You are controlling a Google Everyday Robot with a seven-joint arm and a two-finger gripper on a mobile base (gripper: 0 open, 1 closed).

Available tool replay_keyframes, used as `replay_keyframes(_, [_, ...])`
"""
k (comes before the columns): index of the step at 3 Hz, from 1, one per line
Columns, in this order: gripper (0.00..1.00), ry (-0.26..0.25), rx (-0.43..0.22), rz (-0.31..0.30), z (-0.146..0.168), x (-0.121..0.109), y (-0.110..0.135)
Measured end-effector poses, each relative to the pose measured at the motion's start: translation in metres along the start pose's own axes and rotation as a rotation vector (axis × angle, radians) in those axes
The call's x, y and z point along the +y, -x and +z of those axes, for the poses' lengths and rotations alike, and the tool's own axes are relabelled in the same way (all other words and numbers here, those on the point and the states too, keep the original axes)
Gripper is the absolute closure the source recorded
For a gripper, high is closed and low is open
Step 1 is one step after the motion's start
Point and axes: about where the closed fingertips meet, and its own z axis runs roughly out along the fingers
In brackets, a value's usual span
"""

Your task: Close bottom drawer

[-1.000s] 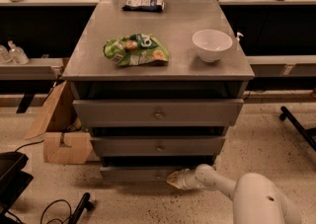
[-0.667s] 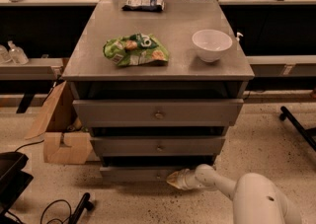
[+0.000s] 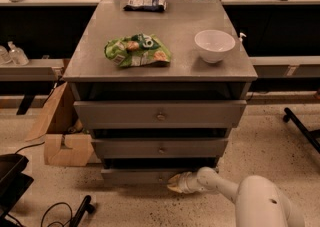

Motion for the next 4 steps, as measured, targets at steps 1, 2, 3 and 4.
replay_keyframes(1, [0.06, 0.004, -0.001, 0.000, 0.0018, 0.0020, 0.0005])
replay_keyframes(2, [0.00, 0.006, -0.001, 0.000, 0.0021, 0.0054, 0.0003])
replay_keyframes(3, [0.01, 0.007, -0.002, 0.000, 0.0028, 0.0063, 0.0005])
replay_keyframes(4, [0.18, 0.011, -0.003, 0.001, 0.0046, 0.0083, 0.0010])
